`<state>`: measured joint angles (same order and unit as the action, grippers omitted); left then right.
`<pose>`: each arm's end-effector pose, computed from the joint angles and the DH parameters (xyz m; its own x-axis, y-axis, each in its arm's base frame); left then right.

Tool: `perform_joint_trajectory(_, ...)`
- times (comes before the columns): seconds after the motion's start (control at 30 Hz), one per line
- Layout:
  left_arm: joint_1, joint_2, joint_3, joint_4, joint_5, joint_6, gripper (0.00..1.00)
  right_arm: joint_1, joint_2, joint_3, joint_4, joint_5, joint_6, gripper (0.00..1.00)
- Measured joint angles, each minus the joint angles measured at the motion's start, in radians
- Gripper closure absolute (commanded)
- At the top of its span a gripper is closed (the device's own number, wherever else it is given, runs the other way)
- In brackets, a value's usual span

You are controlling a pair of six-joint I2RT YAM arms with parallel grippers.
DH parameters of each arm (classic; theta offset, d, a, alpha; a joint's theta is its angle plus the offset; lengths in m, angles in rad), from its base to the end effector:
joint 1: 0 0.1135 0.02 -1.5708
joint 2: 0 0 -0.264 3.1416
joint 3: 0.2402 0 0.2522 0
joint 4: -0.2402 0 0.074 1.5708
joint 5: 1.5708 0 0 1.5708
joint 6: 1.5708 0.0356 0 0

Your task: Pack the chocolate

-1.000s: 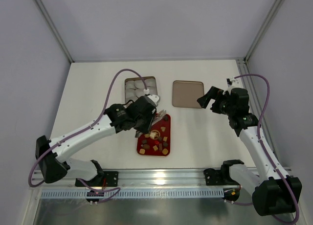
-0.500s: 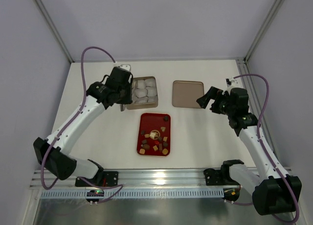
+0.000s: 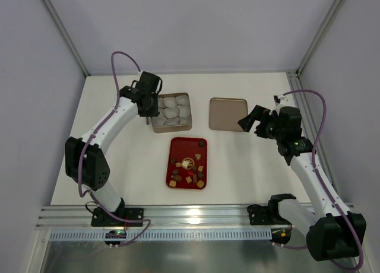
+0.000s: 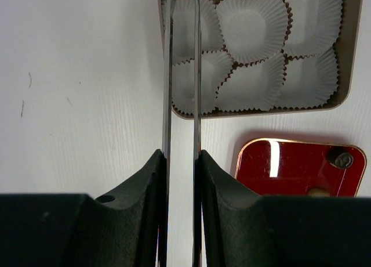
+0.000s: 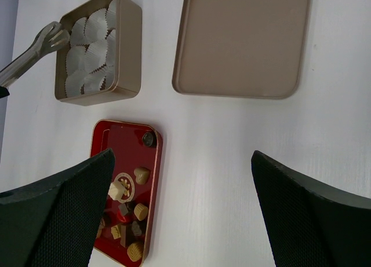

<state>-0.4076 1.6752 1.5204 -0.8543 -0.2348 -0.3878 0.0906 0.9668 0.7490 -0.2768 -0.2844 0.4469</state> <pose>0.3307 -0.1338 0.3056 -0.8221 -0.0456 -0.5675 -0.0422 0.9989 -0.0191 0.2156 0.0296 0.2851 -0.5701 0.3647 -0.7362 -0.0958 0.8604 0.5005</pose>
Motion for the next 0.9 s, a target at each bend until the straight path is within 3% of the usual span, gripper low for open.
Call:
perform_joint_trajectory(0.5, 0.010, 0.135, 0.090, 0.042, -0.008, 0.022, 0.78, 0.002, 0.003, -0.001, 0.007, -0.004, 0.000, 0.00)
perform_joint_trajectory(0.9, 0.010, 0.145, 0.090, 0.043, -0.010, 0.030, 0.64, 0.002, 0.003, -0.001, 0.007, -0.004, 0.000, 0.00)
